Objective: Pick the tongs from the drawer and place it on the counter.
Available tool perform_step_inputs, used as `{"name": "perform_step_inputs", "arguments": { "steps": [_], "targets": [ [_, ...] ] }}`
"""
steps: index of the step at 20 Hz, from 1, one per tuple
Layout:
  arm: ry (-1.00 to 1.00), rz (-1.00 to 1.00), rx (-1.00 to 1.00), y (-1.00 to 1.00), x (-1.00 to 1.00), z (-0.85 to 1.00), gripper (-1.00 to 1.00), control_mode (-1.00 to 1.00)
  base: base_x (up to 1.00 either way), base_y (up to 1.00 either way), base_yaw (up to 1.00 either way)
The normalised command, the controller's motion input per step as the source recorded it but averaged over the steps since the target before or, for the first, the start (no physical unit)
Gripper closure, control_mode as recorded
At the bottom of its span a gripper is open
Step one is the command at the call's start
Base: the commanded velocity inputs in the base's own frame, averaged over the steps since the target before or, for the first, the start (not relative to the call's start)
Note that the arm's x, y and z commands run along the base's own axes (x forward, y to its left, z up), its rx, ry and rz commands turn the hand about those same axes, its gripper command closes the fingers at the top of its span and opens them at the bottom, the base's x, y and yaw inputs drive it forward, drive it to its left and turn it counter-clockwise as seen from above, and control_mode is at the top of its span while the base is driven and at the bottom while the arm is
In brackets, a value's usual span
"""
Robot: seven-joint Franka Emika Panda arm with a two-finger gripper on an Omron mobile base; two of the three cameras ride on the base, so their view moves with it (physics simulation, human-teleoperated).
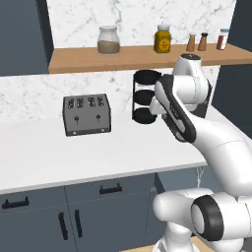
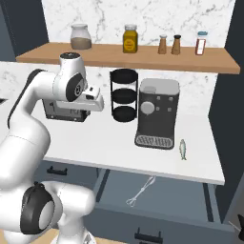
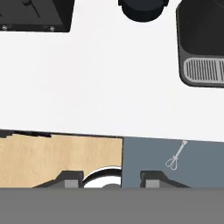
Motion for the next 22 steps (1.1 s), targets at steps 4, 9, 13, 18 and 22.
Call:
{"name": "perform_step_inputs", "arguments": {
  "steps": [4,9,13,18,22],
  "targets": [
    [0.00,0.00,0.00,0.00,0.00,0.00,-1.00,1.00,-0.01,0.00,0.00],
    [0.00,0.00,0.00,0.00,0.00,0.00,-1.00,1.00,-0.68,-0.38,0.00],
    [0.00,0.00,0.00,0.00,0.00,0.00,-1.00,1.00,-0.28,-0.74,-0.02],
    [0.00,0.00,0.00,0.00,0.00,0.00,-1.00,1.00,0.00,-0.79,0.00],
    [0.00,0.00,0.00,0.00,0.00,0.00,-1.00,1.00,-0.15,-0.70,0.00]
  ]
}}
